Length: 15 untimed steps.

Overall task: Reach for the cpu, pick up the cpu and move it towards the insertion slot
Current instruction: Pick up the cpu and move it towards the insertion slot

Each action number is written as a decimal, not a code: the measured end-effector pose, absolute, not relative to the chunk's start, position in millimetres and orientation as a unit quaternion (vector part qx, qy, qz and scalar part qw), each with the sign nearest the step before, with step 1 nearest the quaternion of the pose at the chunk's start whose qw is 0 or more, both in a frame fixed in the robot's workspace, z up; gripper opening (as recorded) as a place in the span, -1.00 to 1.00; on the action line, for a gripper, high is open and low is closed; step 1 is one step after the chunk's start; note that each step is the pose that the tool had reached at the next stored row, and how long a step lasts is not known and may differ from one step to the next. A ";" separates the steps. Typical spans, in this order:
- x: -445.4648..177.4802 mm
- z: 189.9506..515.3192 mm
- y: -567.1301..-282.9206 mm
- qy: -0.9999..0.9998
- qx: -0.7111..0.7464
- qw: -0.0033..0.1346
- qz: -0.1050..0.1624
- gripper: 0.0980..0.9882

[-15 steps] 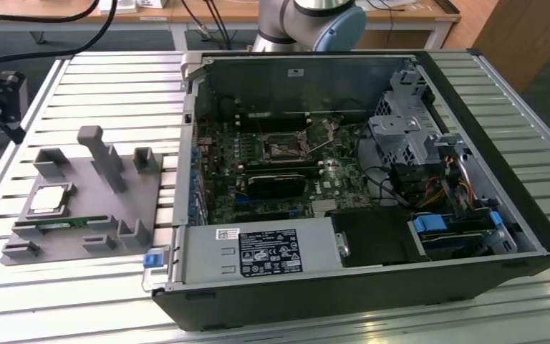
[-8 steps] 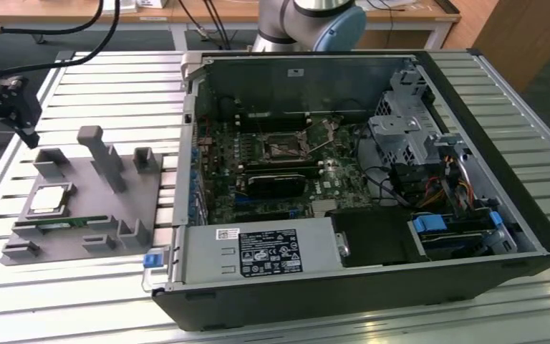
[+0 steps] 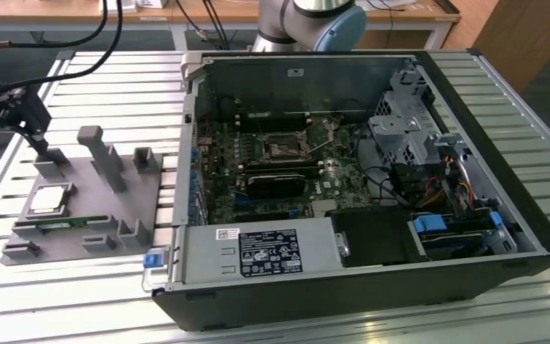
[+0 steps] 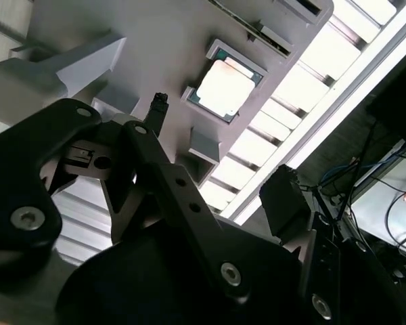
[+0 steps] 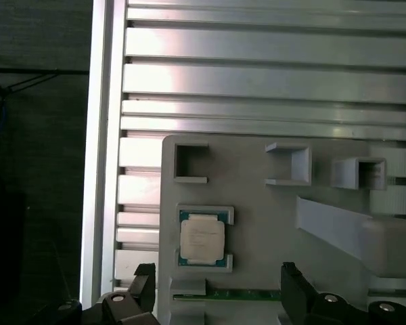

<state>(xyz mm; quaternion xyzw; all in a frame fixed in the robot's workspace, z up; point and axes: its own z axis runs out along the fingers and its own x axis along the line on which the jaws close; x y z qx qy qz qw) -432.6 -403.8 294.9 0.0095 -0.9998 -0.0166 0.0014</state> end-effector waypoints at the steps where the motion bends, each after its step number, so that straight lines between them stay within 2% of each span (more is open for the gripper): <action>1: -432.6 293.1 -404.3 -1.000 0.010 0.001 -0.017 0.63; 15: -432.6 268.8 -409.9 -1.000 0.010 0.001 -0.023 0.63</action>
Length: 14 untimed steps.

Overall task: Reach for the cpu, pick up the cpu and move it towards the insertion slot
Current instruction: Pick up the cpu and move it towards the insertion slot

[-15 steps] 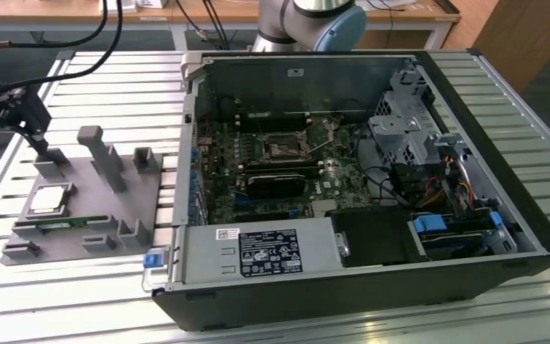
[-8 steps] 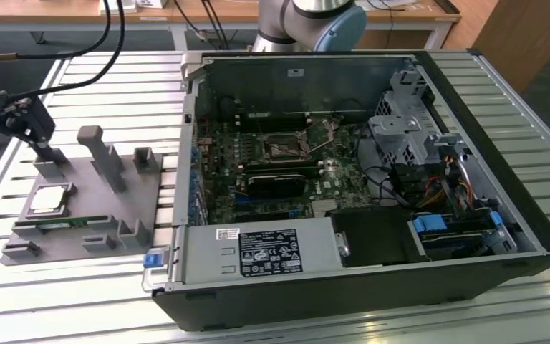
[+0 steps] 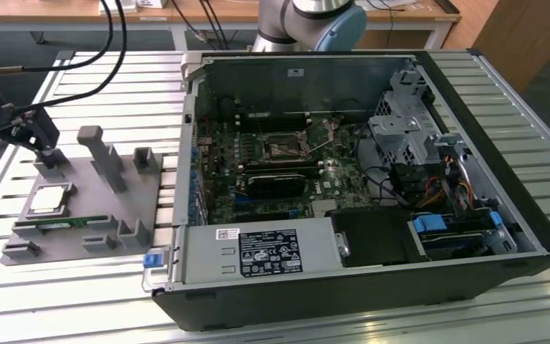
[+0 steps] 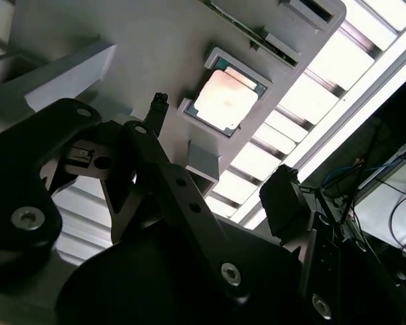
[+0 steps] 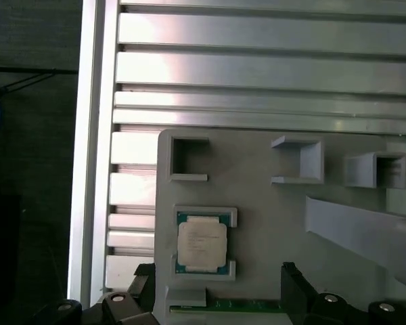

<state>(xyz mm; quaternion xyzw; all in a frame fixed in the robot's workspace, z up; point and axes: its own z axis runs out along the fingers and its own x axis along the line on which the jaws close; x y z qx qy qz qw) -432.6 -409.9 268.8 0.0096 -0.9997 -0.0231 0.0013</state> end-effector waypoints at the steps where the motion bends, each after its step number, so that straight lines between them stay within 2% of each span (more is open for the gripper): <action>1: -432.6 266.9 -410.6 -1.000 0.010 0.001 -0.023 0.63; 14: -432.6 243.3 -411.9 -1.000 0.010 0.002 -0.024 0.63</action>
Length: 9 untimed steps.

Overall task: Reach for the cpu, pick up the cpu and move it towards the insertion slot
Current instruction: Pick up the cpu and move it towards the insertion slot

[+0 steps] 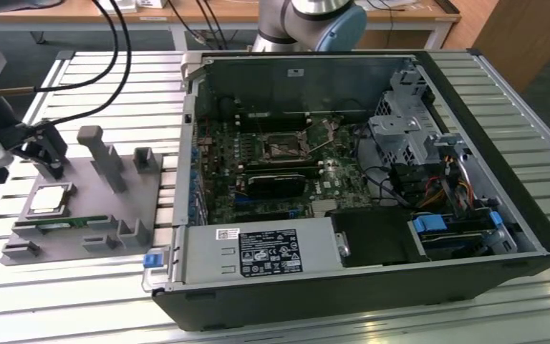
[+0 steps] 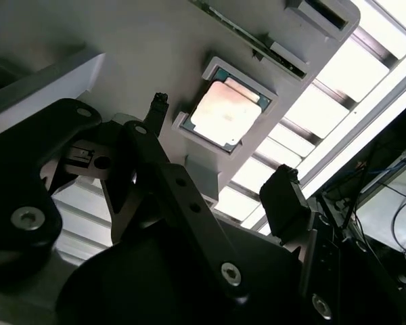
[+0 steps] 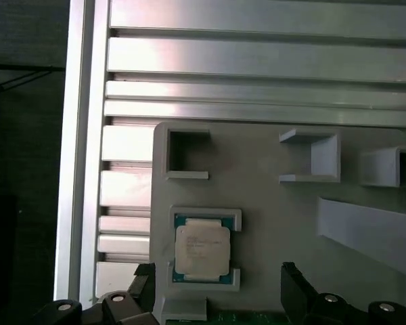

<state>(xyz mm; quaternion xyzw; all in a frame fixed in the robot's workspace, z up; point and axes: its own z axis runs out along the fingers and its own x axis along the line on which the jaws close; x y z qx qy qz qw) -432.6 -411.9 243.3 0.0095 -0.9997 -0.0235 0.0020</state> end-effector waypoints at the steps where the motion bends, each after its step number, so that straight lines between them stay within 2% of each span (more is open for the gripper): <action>1: -432.6 241.7 -412.0 -1.000 0.010 0.002 -0.024 0.63; 9: -432.6 226.9 -412.7 -1.000 0.010 0.002 -0.024 0.63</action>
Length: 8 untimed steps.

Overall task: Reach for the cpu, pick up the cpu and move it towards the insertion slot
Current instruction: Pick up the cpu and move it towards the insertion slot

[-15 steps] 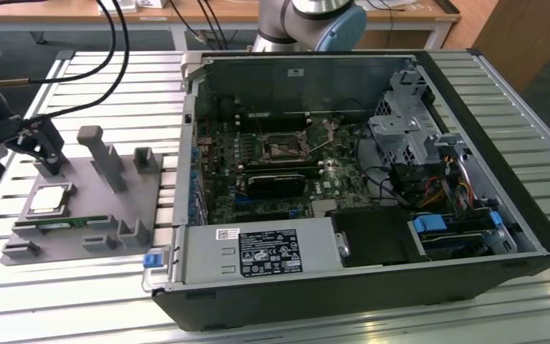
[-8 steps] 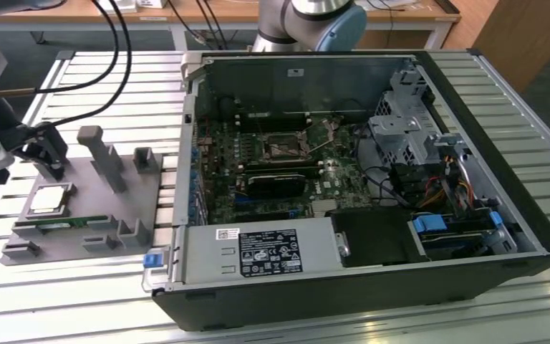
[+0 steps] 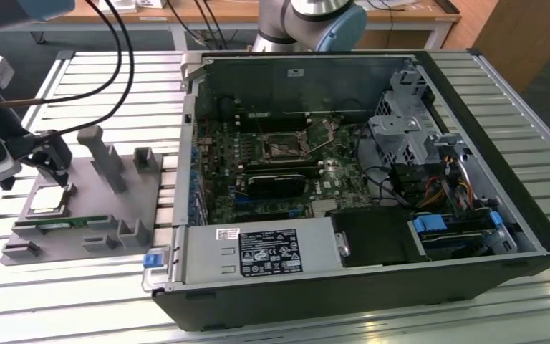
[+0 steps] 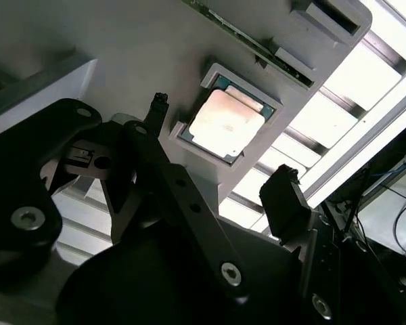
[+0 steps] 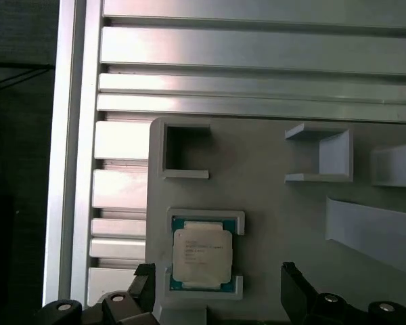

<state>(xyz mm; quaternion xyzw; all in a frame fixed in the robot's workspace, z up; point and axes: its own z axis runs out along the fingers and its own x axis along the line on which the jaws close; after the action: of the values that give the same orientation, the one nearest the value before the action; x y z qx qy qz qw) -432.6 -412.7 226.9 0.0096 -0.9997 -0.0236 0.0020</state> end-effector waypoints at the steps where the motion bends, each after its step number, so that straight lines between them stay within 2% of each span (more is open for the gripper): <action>1: -432.5 225.2 -413.1 -1.000 0.010 0.002 -0.024 0.63; 8: -433.0 212.4 -416.0 -1.000 0.010 0.002 -0.024 0.63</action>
<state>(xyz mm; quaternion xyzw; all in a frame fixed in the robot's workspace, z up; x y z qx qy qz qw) -433.0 -416.0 212.4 0.0096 -0.9997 -0.0235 0.0020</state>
